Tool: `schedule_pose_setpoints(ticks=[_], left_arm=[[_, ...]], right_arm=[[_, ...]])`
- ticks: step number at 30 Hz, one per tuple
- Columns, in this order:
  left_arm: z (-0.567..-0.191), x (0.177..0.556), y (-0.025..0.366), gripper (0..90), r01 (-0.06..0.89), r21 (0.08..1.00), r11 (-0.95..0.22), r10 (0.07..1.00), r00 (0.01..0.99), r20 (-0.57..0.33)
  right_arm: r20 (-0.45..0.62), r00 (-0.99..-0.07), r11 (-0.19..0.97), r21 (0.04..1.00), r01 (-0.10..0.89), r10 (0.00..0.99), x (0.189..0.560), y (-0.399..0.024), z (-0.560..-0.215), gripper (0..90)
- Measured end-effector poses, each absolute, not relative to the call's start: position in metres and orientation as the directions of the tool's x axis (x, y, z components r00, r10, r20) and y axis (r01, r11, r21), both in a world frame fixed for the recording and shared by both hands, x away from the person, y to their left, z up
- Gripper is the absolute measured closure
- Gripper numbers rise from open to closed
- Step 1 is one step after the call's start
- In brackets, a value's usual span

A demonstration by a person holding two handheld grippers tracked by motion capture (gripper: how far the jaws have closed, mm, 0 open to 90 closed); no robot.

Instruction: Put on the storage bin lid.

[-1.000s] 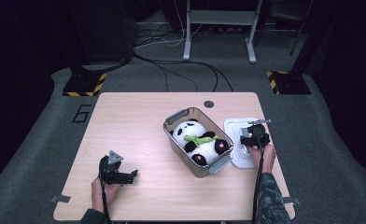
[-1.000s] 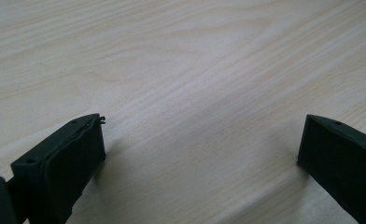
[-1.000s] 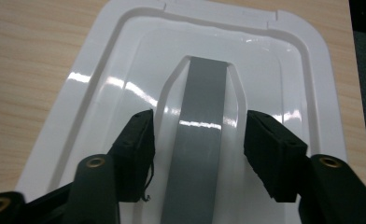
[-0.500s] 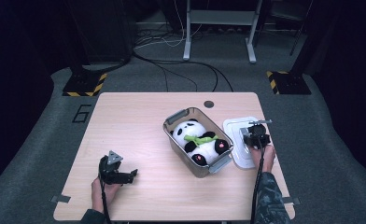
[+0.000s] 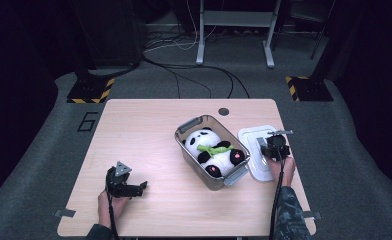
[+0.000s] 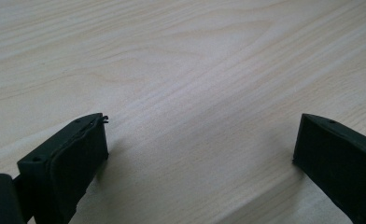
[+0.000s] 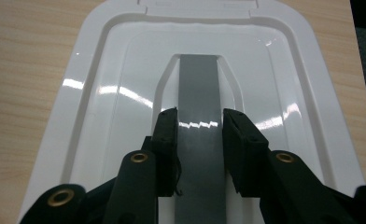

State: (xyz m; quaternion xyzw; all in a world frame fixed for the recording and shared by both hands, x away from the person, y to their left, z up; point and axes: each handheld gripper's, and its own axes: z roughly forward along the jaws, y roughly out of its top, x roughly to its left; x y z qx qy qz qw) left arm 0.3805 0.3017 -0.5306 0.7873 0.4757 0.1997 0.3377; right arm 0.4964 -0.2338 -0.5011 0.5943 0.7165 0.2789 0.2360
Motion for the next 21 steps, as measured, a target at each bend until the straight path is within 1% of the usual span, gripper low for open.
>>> schedule_pose_setpoints(ticks=[3,4,5,6,8,9,10,12,18,21], left_arm=[[-0.5306,0.3805,0.3017,2.4,0.614,0.722,-0.319,0.884,0.467,-0.007],[-0.5306,0.3804,0.3017,2.5,0.614,0.722,-0.318,0.884,0.467,-0.007],[-0.5306,0.3804,0.3017,2.6,0.614,0.722,-0.318,0.884,0.467,-0.007],[-0.5306,0.3804,0.3018,2.6,0.614,0.722,-0.319,0.884,0.468,-0.008],[-0.5306,0.3804,0.3018,2.6,0.614,0.722,-0.319,0.884,0.468,-0.008],[-0.5306,0.3804,0.3017,2.6,0.614,0.722,-0.318,0.884,0.468,-0.008],[-0.5306,0.3804,0.3017,2.6,0.614,0.722,-0.318,0.884,0.467,-0.007],[-0.5307,0.3804,0.3017,2.7,0.614,0.723,-0.318,0.884,0.467,-0.007],[-0.5306,0.3805,0.3018,2.8,0.612,0.723,-0.319,0.884,0.468,-0.006],[-0.5306,0.3805,0.3019,2.9,0.612,0.723,-0.32,0.883,0.469,-0.006]], right_arm=[[-0.002,-0.171,0.125,0.685,0.718,0.985,0.4954,-0.2345,-0.5022,66.3],[0.029,-0.176,0.11,0.679,0.726,0.984,0.494,-0.2375,-0.5024,58.8],[0.029,-0.176,0.11,0.679,0.726,0.984,0.494,-0.2375,-0.5024,58.8],[0.028,-0.179,0.114,0.676,0.728,0.983,0.4925,-0.2386,-0.5027,55.6],[0.03,-0.18,0.112,0.678,0.727,0.983,0.4912,-0.2397,-0.5029,57.9],[0.032,-0.178,0.11,0.675,0.729,0.984,0.4908,-0.2395,-0.5027,63.3],[0.035,-0.185,0.113,0.678,0.726,0.982,0.4909,-0.2395,-0.5026,66.1],[0.022,-0.194,0.126,0.686,0.716,0.981,0.4918,-0.2383,-0.5034,66.8],[0.072,-0.2,0.095,0.694,0.713,0.977,0.4917,-0.238,-0.5012,67.1],[0.06,-0.215,0.11,0.711,0.695,0.975,0.4902,-0.2376,-0.4962,67.1]])
